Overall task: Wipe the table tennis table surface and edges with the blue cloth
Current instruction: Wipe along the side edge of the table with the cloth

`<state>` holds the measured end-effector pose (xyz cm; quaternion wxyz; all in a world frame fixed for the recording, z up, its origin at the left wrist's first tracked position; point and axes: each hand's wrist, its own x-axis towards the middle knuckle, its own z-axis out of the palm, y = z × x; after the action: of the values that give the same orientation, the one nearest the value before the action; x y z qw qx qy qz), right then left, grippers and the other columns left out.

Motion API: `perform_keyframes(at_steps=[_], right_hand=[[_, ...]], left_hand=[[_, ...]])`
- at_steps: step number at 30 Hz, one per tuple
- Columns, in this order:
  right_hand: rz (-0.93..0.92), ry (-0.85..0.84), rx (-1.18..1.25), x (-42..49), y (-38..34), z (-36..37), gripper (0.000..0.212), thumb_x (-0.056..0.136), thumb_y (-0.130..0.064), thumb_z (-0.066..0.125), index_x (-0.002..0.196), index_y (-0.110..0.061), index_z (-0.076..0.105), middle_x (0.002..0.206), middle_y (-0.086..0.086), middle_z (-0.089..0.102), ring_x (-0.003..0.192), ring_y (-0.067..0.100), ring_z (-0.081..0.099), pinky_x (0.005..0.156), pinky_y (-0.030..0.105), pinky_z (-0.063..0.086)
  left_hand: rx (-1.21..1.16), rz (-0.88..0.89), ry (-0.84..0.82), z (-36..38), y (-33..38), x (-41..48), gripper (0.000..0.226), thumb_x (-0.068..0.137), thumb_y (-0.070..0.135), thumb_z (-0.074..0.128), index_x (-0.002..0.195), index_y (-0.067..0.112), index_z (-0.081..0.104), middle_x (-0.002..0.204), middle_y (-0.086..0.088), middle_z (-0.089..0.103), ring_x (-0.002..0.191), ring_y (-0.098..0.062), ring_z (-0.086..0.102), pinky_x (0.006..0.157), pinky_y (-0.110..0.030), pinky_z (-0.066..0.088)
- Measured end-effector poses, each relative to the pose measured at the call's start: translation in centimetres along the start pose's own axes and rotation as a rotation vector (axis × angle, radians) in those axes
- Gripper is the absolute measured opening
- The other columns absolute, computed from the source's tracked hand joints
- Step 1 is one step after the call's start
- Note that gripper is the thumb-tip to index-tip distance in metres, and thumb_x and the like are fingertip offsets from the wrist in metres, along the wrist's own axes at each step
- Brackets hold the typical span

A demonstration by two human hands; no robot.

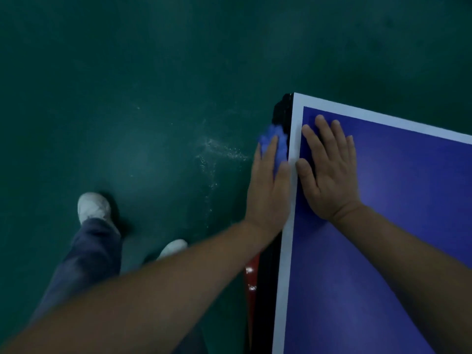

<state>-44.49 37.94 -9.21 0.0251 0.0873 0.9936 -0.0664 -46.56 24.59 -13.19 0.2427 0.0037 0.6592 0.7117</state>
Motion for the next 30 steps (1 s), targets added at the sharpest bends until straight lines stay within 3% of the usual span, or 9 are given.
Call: perform_keyframes(at_steps=[2,6,10,13,16,20,22,26,30], right_hand=[[0.068,0.004,0.042,0.4,-0.3,0.0,0.062,0.101,-0.048,0.03,0.155,-0.02,0.034,0.166,0.001,0.021,0.155,0.026,0.011,0.124,0.053,0.007],[0.503,0.06,0.142,2.7,-1.5,0.4,0.067,0.098,-0.053,0.019,0.159,-0.024,0.024,0.168,-0.007,0.013,0.155,0.019,0.003,0.125,0.046,0.001],[0.51,0.051,0.083,2.7,-1.9,0.4,0.063,0.1,-0.045,0.024,0.159,-0.022,0.022,0.168,-0.004,0.012,0.155,0.021,0.003,0.125,0.046,0.003],[0.524,0.047,0.094,2.7,-2.1,0.1,0.06,0.102,-0.041,0.027,0.158,-0.018,0.026,0.168,-0.001,0.015,0.155,0.023,0.005,0.125,0.049,0.005],[0.525,0.047,0.105,2.8,-2.3,-0.1,0.06,0.103,-0.041,0.027,0.157,-0.017,0.027,0.167,-0.001,0.015,0.155,0.024,0.006,0.125,0.05,0.006],[0.528,0.049,0.117,2.8,-2.2,0.0,0.059,0.103,-0.041,0.027,0.157,-0.017,0.03,0.166,-0.001,0.017,0.155,0.025,0.007,0.124,0.052,0.007],[0.527,0.061,0.12,2.8,-2.1,0.1,0.058,0.103,-0.041,0.028,0.156,-0.016,0.031,0.165,-0.003,0.017,0.155,0.025,0.008,0.124,0.054,0.008],[0.506,0.084,0.114,2.7,-2.0,0.2,0.057,0.103,-0.04,0.029,0.155,-0.015,0.033,0.164,-0.003,0.018,0.154,0.028,0.011,0.124,0.052,0.008],[0.51,0.084,0.111,2.6,-2.1,0.2,0.056,0.103,-0.038,0.031,0.154,-0.015,0.034,0.165,0.003,0.023,0.154,0.028,0.012,0.124,0.051,0.008]], left_hand=[[0.0,-0.007,-0.038,-0.2,-1.1,-5.6,0.053,0.107,0.04,0.032,0.158,0.041,0.02,0.166,0.021,0.011,0.153,-0.002,0.004,0.127,-0.031,0.009],[0.005,-0.072,-0.066,-0.3,-0.2,-5.9,0.051,0.107,0.038,0.032,0.154,0.048,0.015,0.162,0.033,0.004,0.152,0.004,-0.001,0.123,-0.019,0.002],[0.057,-0.075,-0.042,0.4,2.6,5.0,0.057,0.105,0.033,0.031,0.16,0.028,0.016,0.169,0.009,0.005,0.153,0.0,-0.002,0.112,-0.002,0.001],[0.073,-0.038,-0.001,0.8,3.4,6.8,0.058,0.106,0.032,0.034,0.161,0.023,0.018,0.169,0.002,0.007,0.153,0.0,-0.001,0.113,-0.003,0.003],[0.104,0.01,-0.044,0.1,1.7,0.9,0.056,0.108,0.045,0.03,0.16,0.037,0.012,0.169,0.01,0.003,0.155,-0.006,-0.003,0.121,-0.014,0.003],[0.107,-0.219,-0.096,-0.5,0.5,-4.1,0.051,0.1,0.067,0.021,0.148,0.066,0.003,0.162,0.034,-0.003,0.152,0.002,-0.004,0.126,-0.032,0.006],[0.088,-0.209,-0.042,0.0,1.0,-2.0,0.051,0.102,0.062,0.023,0.151,0.062,0.008,0.165,0.027,0.003,0.153,-0.001,0.003,0.126,-0.03,0.01],[0.015,-0.147,0.059,1.0,2.5,6.1,0.051,0.104,0.038,0.03,0.154,0.031,0.027,0.165,0.009,0.02,0.152,-0.002,0.013,0.125,-0.028,0.014],[-0.071,-0.148,0.113,1.3,4.2,11.0,0.047,0.101,0.029,0.034,0.148,0.027,0.035,0.14,0.037,0.033,0.136,0.017,0.028,0.117,-0.021,0.024]])
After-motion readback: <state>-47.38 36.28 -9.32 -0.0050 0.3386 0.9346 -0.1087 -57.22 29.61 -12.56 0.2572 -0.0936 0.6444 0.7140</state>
